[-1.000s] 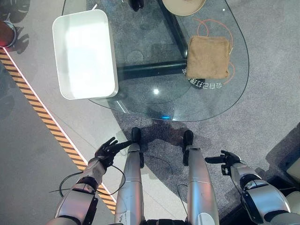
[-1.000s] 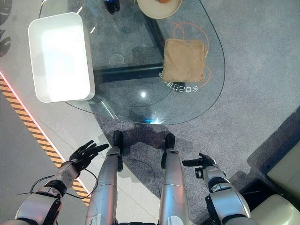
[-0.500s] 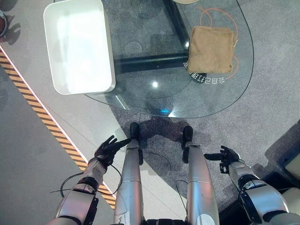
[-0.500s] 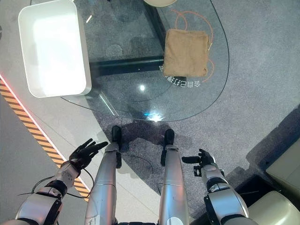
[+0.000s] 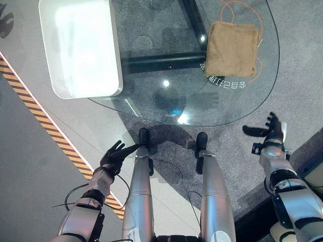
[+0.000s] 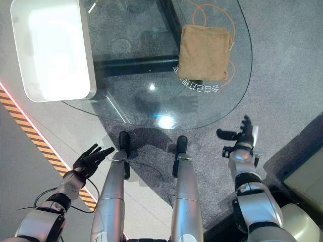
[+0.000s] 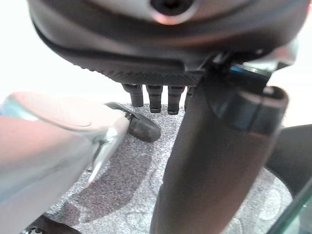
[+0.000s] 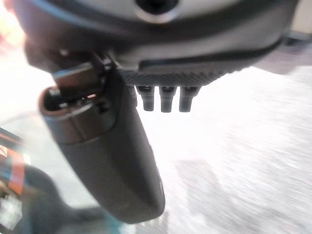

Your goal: Wipe the table with a cloth and put it in the basket.

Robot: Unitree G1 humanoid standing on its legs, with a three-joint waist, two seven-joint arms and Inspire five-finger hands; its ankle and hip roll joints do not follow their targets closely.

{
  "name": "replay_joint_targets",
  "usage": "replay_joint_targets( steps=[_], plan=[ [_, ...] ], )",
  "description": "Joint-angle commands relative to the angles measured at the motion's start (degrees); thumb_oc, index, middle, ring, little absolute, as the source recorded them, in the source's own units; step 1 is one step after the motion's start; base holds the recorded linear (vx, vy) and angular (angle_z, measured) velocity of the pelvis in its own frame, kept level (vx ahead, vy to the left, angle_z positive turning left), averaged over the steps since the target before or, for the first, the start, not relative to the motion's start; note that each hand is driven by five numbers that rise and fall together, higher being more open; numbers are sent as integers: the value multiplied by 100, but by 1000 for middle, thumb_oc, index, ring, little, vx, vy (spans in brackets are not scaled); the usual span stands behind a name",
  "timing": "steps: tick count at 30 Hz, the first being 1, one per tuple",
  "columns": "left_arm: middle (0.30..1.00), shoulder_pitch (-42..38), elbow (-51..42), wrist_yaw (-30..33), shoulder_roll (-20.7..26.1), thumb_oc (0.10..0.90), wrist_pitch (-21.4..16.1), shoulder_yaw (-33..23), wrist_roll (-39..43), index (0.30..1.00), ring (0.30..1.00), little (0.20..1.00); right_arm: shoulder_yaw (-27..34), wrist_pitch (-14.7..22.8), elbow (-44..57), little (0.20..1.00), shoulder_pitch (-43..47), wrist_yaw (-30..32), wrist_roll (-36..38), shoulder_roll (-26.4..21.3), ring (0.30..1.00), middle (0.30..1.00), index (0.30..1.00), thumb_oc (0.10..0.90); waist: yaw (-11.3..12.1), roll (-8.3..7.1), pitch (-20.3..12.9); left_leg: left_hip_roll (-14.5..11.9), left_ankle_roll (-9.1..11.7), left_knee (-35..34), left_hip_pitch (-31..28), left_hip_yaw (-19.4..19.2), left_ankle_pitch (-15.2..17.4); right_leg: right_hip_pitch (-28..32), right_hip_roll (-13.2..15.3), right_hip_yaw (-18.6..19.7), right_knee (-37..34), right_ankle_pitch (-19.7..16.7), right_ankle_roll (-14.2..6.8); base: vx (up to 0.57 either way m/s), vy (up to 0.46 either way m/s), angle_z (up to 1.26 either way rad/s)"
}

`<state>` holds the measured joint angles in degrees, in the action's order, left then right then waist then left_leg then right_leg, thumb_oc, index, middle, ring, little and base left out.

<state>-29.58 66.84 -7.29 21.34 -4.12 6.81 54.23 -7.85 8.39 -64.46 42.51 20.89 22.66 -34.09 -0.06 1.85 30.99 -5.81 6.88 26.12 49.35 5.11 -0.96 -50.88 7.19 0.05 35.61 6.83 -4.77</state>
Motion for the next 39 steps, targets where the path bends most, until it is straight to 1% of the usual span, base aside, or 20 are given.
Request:
replay_joint_targets(
  steps=[1,4,5,7,8,10,11,14,16,18,19,20,21,23,24,25,28,29,34,39],
  plan=[
    [900,291,205,-131,405,800,-51,-170,215,900,900,900,169,373,114,900,-91,465,116,-631,900,900,900,800,14,-118,-119,615,-494,142,30,-301,238,203,-498,-385,-511,-283,316,0,0,0],
    [900,276,237,-164,450,800,-54,-94,280,900,900,900,85,466,279,900,190,750,106,-872,900,900,900,800,27,-132,-119,605,-487,75,19,-292,228,226,-495,-402,-595,-317,295,0,0,0],
    [900,286,212,-153,472,800,-57,-50,324,900,900,900,21,451,457,900,361,973,120,-1013,900,900,900,800,31,-140,-119,598,-489,29,18,-296,216,225,-495,-420,-637,-338,288,0,0,0],
    [900,287,212,-155,473,800,-57,-50,331,900,900,900,17,451,468,900,370,991,118,-1019,900,900,900,800,29,-140,-119,598,-489,26,19,-295,214,225,-495,-422,-640,-340,288,0,0,0],
    [900,309,241,-193,468,800,-108,-14,406,900,900,900,-53,483,629,900,576,1314,26,-1117,900,900,900,800,30,-143,-119,592,-489,-36,6,-290,201,228,-506,-422,-682,-353,279,0,0,0],
    [900,311,236,-197,466,800,-118,12,453,900,900,900,-112,390,730,900,726,1476,28,-1197,900,900,900,800,27,-138,-119,593,-482,-71,6,-289,188,229,-508,-421,-716,-358,277,4,26,0],
    [900,315,224,-203,456,800,-122,34,499,900,900,900,-176,449,795,900,905,1730,-31,-1292,900,900,900,800,31,-126,-119,593,-482,-120,-7,-290,176,236,-513,-418,-749,-355,276,7,55,-1],
    [900,318,217,-204,454,800,-117,35,513,900,900,900,-204,437,813,900,972,1782,-40,-1328,900,900,900,800,30,-122,-119,595,-483,-138,-17,-289,173,243,-516,-418,-762,-353,278,2,13,0],
    [900,311,189,-206,466,800,-96,83,553,900,900,900,-340,412,872,900,1246,2027,-241,-1457,900,900,900,800,51,-115,-119,599,-490,-169,-16,-288,169,244,-510,-428,-790,-348,278,-1,17,1],
    [900,294,171,-212,491,800,-68,87,552,900,900,900,-466,373,995,900,1401,2080,-330,-1508,900,900,900,800,50,-106,-119,603,-495,-188,1,-291,165,229,-506,-438,-815,-351,278,0,0,0],
    [900,281,108,-173,507,800,-28,92,564,900,900,900,-653,191,1299,900,1575,2132,-437,-1553,900,900,900,800,49,-115,-119,605,-486,-233,6,-284,153,225,-498,-447,-872,-366,274,0,0,0],
    [900,265,80,-163,515,800,-7,103,565,900,900,900,-766,126,1380,900,1677,2152,-536,-1556,900,900,900,800,60,-112,-119,609,-482,-253,17,-279,146,217,-498,-444,-897,-364,274,0,0,0],
    [900,265,20,-152,523,800,4,137,587,900,900,900,-1021,-27,1523,900,1955,2196,-683,-1613,900,900,900,800,83,-97,-119,613,-483,-299,30,-275,125,201,-488,-458,-944,-381,273,0,0,0],
    [900,265,-11,-140,517,800,8,148,596,900,900,900,-1196,-89,1573,900,2154,2175,-817,-1631,900,900,900,800,92,-83,-119,615,-482,-318,40,-269,115,192,-484,-465,-959,-383,271,0,0,0],
    [900,272,-52,-139,541,800,35,176,607,900,900,900,-1501,-244,1718,900,2504,2191,-1004,-1662,900,900,900,800,133,-68,-119,617,-481,-357,35,-258,103,193,-475,-475,-983,-377,264,0,0,0],
    [900,273,-53,-139,538,800,35,170,606,900,900,900,-1511,-245,1714,900,2515,2191,-1003,-1660,900,900,900,800,127,-65,-119,618,-481,-357,37,-257,103,191,-474,-476,-983,-377,264,0,0,0],
    [900,286,-95,-129,536,800,67,186,583,900,900,900,-1889,-461,1835,900,2995,2104,-1282,-1648,900,900,900,800,175,-43,-119,627,-478,-383,36,-246,93,195,-468,-490,-994,-348,270,0,0,0],
    [900,289,-111,-128,534,800,89,207,573,900,900,900,-2107,-584,1867,900,3232,2060,-1432,-1629,900,900,900,800,210,-25,-119,641,-479,-414,26,-236,79,200,-467,-499,-1010,-338,282,0,0,0],
    [900,345,-215,-107,505,800,108,261,574,900,900,900,-2545,-869,1907,900,3704,1926,-1730,-1611,900,900,900,800,278,9,-119,662,-482,-437,36,-212,55,189,-464,-524,-1002,-308,307,0,0,0],
    [900,412,-287,-132,488,800,115,281,567,900,900,900,-2820,-1090,1854,900,4010,1815,-1965,-1600,900,900,900,800,336,31,-119,679,-488,-447,38,-194,30,192,-445,-569,-995,-299,316,0,-1,1]
  ],
)
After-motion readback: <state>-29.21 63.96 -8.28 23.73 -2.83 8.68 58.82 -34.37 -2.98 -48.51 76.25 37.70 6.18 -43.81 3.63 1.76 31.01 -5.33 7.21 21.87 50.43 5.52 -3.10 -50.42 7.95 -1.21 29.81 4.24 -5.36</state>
